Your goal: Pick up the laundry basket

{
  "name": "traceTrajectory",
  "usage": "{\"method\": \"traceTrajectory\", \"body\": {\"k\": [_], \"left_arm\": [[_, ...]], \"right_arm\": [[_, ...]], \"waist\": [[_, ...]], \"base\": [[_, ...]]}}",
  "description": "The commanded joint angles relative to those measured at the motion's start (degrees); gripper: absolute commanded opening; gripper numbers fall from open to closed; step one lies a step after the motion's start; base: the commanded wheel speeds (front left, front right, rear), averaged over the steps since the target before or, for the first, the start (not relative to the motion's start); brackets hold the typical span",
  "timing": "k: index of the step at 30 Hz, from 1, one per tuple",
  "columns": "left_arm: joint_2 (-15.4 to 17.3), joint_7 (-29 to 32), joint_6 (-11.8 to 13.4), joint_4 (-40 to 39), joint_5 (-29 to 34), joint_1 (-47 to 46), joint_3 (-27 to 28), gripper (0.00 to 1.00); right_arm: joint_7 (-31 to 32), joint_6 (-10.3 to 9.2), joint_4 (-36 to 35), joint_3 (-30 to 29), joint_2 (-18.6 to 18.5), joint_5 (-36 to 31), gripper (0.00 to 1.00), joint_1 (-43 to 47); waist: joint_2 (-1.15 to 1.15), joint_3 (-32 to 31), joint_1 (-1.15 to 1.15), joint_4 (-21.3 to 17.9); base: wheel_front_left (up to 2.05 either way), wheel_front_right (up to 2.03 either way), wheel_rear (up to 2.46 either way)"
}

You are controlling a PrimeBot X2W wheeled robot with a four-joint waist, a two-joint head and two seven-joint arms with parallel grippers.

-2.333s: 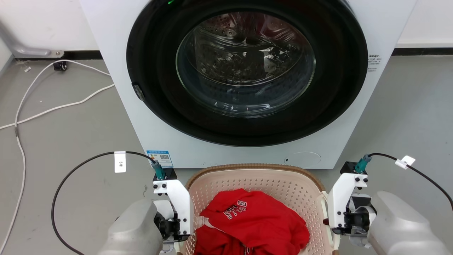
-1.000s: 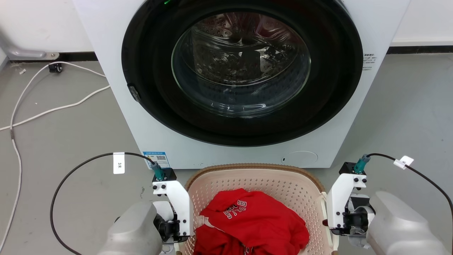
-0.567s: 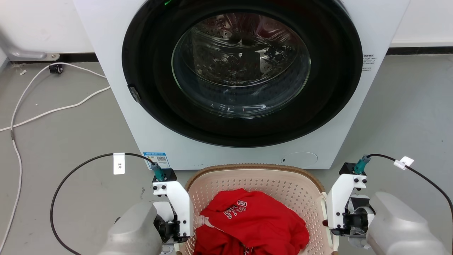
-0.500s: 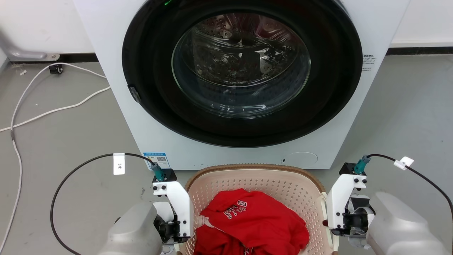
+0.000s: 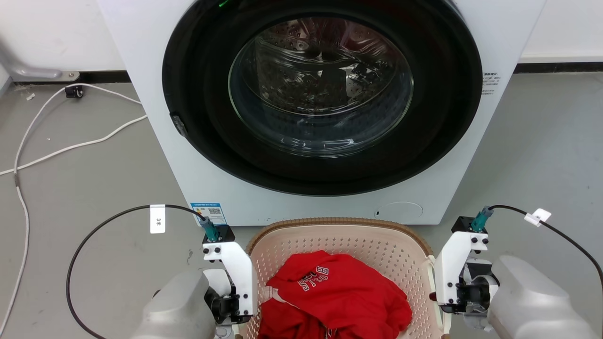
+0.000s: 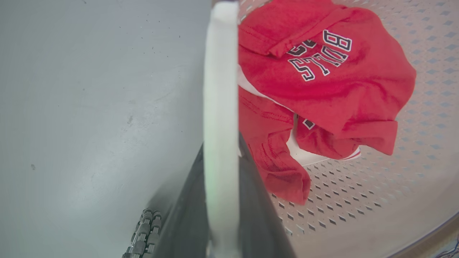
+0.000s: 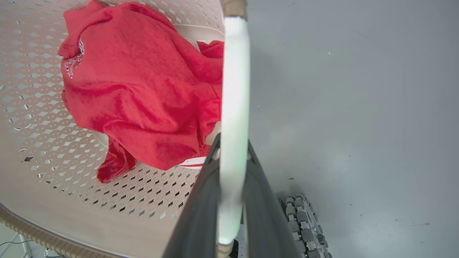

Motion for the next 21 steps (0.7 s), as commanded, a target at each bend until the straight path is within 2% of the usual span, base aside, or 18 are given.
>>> {"method": "traceTrajectory", "body": {"k": [1,21], "left_arm": [[-2.1,-0.3,-0.9,-1.3,-0.7,0.4,0.0,0.0],[-2.1,-1.2,-0.9,-1.3,-2.6,0.4,-2.1,0.0]], "right_arm": [[-0.1,0.68,-0.7,0.2,2.4,0.6,0.0,-1.0],[-0.3,0.69,-0.4,0.9,2.1,1.2,0.0,-0.6]], "waist": [[0.0,0.0,0.0,0.0],[0.0,-0.2,0.0,0.0]], "base": [[0.0,0.0,0.0],[0.0,0.0,0.0]]}}
